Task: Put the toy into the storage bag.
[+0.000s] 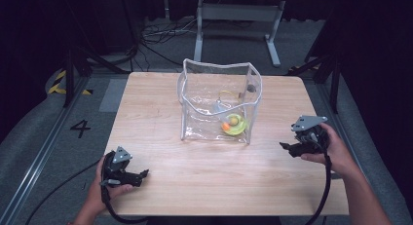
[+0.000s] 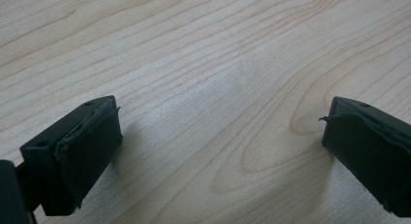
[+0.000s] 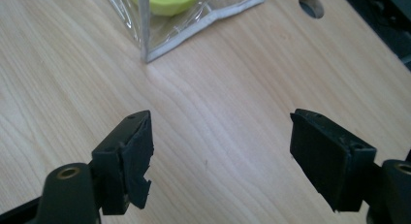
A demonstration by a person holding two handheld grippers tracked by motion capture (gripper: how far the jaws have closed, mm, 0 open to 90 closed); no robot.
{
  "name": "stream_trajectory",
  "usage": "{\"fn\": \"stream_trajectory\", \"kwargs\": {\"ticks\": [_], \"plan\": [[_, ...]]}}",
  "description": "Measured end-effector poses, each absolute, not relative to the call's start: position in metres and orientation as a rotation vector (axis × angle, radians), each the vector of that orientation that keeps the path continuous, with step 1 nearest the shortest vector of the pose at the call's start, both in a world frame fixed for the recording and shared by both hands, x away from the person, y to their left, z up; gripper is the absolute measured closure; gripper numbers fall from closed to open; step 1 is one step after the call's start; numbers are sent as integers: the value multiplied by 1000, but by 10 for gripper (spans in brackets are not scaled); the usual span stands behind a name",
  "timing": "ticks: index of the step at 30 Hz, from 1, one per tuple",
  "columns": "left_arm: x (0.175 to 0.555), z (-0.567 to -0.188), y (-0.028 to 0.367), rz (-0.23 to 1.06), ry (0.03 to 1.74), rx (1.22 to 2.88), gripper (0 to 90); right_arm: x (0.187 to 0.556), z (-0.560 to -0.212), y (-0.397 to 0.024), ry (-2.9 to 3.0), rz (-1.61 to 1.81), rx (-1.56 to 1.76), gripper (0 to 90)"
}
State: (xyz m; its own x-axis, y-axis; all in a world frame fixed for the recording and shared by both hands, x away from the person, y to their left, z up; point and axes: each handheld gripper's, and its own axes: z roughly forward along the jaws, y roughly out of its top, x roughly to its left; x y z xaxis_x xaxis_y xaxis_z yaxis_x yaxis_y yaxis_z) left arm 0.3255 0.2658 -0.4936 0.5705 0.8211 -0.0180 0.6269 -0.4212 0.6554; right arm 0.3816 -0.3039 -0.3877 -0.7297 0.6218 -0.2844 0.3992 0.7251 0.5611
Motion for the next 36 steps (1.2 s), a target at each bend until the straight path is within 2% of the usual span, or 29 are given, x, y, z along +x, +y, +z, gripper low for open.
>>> {"fn": "stream_trajectory", "kwargs": {"ticks": [17, 28, 36], "plan": [[325, -494, 266, 408, 1152, 2185, 8, 347, -452, -349, 2420, 763, 948, 195], [325, -493, 266, 407, 1153, 2185, 8, 329, -481, -381, 2370, 867, 1095, 230], [326, -494, 266, 406, 1151, 2185, 8, 317, -495, -398, 2314, 980, 1149, 204]]}}
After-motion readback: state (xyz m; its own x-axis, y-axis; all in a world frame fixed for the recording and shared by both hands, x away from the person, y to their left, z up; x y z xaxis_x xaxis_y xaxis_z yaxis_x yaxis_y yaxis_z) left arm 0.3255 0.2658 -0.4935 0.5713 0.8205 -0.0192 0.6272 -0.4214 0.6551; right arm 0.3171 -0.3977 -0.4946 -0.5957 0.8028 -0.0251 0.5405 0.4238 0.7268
